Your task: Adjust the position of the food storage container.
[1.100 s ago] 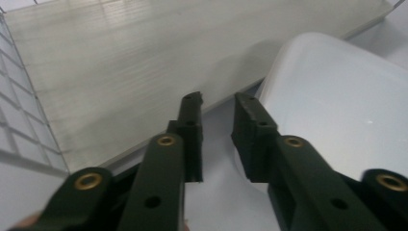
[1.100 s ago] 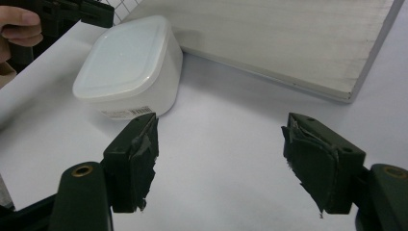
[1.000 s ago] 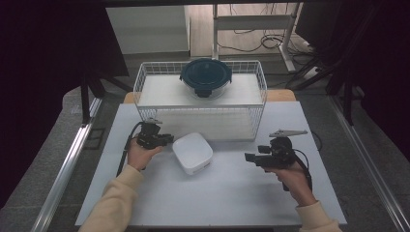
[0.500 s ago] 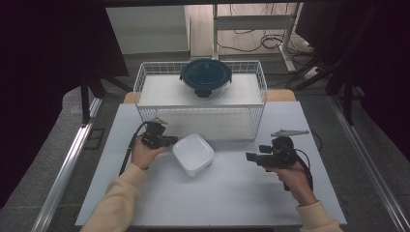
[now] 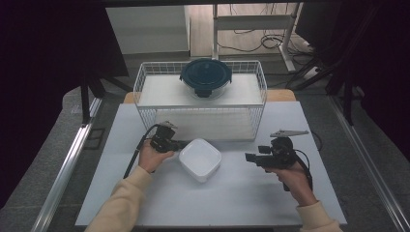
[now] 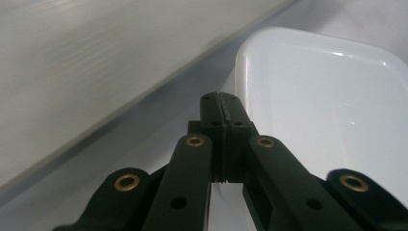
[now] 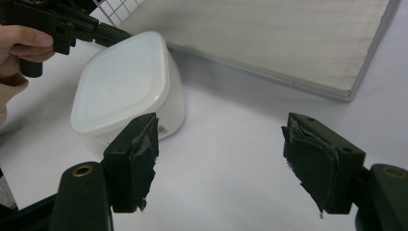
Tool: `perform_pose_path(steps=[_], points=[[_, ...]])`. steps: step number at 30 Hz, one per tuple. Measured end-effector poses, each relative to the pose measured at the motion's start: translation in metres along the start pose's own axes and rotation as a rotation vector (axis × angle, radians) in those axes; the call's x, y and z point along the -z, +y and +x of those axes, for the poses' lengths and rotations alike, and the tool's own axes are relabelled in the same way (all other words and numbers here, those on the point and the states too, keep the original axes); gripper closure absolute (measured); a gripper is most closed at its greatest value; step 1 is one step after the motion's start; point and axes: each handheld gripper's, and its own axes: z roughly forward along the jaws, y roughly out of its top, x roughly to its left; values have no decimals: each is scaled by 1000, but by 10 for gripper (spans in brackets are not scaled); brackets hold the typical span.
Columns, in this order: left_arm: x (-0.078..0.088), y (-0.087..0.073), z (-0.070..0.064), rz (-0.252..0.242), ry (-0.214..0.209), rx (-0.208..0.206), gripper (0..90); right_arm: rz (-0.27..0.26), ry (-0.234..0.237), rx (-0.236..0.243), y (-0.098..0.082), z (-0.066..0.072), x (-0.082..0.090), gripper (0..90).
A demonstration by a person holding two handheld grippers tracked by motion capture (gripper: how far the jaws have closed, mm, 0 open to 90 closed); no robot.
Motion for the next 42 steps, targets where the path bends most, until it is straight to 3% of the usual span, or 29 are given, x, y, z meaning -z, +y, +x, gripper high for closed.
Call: perform_pose_path(steps=[9,10,20,25,33,36,42], points=[[-8,3,-12,-2,-46,-10,900,8,5,4,0,2,-1,275],[-10,4,-14,-9,-47,-1,900,8,5,5,0,2,-1,275],[-21,14,-32,27,-63,-64,900,9,8,2,-1,2,-1,275],[-22,16,-34,26,-65,-58,900,10,11,4,-1,2,-1,274],[2,12,-27,-21,-18,-26,898,4,6,-3,-1,0,2,275],[17,0,-29,-41,12,-22,896,7,6,-2,-1,0,1,274],[36,-22,-39,-45,6,-36,890,8,5,-2,-1,0,1,274]])
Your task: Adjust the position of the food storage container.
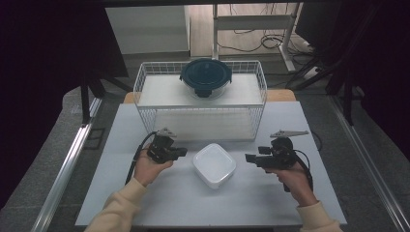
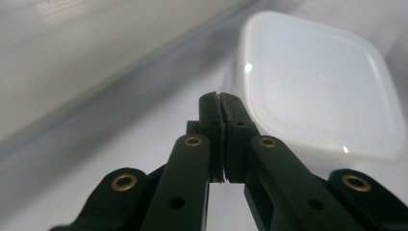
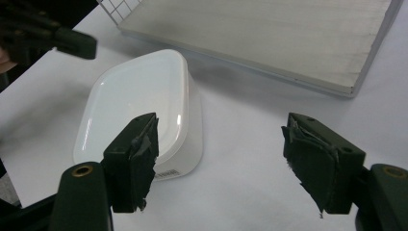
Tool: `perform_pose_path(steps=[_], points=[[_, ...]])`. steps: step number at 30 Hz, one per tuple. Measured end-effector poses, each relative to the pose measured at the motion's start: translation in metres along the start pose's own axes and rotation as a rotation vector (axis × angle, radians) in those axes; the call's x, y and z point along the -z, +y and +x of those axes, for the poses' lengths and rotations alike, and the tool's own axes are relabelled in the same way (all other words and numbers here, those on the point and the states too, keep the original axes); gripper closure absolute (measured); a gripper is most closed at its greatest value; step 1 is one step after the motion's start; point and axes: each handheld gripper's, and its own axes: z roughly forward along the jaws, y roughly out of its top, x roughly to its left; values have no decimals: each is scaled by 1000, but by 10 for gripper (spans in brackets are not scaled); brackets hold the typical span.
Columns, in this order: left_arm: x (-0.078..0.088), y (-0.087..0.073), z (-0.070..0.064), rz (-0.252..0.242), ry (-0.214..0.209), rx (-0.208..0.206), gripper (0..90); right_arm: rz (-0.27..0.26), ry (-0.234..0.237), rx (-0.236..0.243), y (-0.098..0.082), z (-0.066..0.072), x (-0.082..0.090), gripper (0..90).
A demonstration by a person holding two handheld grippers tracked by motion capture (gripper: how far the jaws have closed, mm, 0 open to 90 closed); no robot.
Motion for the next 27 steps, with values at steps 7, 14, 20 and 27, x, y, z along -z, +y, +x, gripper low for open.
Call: perform_pose_path(steps=[7,14,20,27], points=[[5,-28,-18,22,-49,-3,888,0,-2,-1,0,0,0,274],[-6,-40,-29,59,-75,-22,888,1,-3,1,-1,0,0,273],[-22,-36,-27,77,-86,2,890,5,-6,-4,-1,-2,-1,273],[-32,-26,-24,71,-78,14,896,4,-6,-10,-1,-4,0,273]])
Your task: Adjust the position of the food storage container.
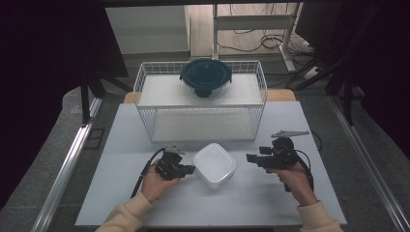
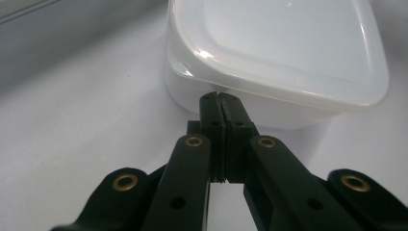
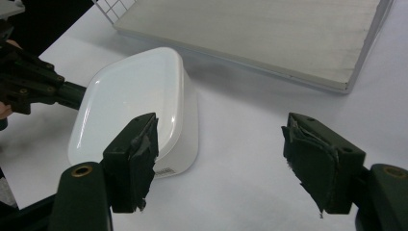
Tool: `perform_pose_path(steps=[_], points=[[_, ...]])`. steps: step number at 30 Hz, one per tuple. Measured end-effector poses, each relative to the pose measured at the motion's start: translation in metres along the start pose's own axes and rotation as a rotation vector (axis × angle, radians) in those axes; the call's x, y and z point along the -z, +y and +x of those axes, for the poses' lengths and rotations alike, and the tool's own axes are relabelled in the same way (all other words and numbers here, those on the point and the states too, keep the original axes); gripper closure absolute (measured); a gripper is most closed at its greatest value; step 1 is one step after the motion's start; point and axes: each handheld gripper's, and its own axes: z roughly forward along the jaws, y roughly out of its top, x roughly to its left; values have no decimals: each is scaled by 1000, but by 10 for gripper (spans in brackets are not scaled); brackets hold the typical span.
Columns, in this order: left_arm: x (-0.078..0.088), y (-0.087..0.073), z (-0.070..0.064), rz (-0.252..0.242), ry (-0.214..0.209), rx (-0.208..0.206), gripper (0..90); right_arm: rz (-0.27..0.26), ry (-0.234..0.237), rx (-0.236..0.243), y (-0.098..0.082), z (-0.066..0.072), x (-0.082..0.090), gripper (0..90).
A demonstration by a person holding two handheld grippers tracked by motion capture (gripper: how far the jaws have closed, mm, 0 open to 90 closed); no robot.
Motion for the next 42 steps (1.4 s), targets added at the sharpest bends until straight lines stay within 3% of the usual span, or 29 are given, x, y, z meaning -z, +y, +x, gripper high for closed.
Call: perform_pose_path(steps=[4,12,13,15,27,40,42], points=[[-5,4,2,0,-11,15,897,0,0,-2,0,-1,0,273],[-12,18,10,-11,7,40,898,4,-1,-6,-1,-2,0,272],[-12,19,12,-9,9,28,898,4,0,-7,-1,-2,0,273],[-15,23,13,-19,7,51,899,5,1,-8,-1,-3,0,273],[-29,43,19,-34,4,91,900,15,5,-7,-2,-4,0,272],[-29,45,19,-43,0,94,900,17,6,-9,-2,-4,-1,273],[-25,45,20,-43,7,73,899,16,6,-12,-2,-4,-1,272]])
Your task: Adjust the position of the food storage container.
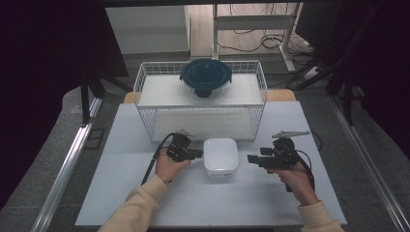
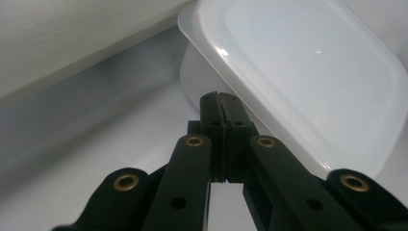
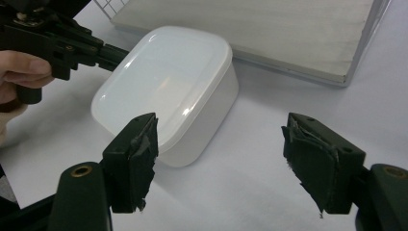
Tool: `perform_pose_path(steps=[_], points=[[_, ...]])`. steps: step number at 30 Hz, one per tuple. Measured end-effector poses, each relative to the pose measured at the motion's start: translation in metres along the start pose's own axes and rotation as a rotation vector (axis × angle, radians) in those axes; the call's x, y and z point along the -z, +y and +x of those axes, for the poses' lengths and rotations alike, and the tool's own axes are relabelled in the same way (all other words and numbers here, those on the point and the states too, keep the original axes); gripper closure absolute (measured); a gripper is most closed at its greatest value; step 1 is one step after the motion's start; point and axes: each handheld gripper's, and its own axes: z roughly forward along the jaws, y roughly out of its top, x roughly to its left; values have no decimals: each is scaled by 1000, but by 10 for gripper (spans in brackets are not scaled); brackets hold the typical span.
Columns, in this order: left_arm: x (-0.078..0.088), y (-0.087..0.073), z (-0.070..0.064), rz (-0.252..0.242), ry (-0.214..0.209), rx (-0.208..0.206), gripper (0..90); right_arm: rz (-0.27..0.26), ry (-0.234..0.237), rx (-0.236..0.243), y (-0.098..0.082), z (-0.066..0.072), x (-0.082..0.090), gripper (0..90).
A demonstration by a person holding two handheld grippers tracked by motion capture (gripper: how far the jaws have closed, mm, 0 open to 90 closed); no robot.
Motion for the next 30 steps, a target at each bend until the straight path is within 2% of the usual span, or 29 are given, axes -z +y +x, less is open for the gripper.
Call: perform_pose_path(steps=[2,3,4,6,8,9,13,17,23,30], points=[[7,0,0,-3,4,-9,897,0,-1,1,0,0,0,272],[10,0,-2,-22,-1,0,895,0,-1,0,0,0,0,272],[15,-1,-2,-22,5,-13,891,0,-1,1,0,0,0,272],[23,-2,-5,-45,4,-14,881,-1,-2,2,0,0,1,272],[33,-5,-8,-64,-2,-15,842,-3,-1,5,0,0,1,272],[38,-7,-9,-68,-6,-25,801,-4,-1,5,0,0,1,272],[55,-15,-16,-88,30,-14,553,1,-2,3,0,0,0,272],[64,-21,-16,-100,34,-1,416,0,3,10,0,2,-1,272],[70,-25,-12,-112,41,13,346,6,1,16,-1,2,-1,270],[75,-28,-7,-119,44,24,326,6,5,16,-1,2,-2,269]])
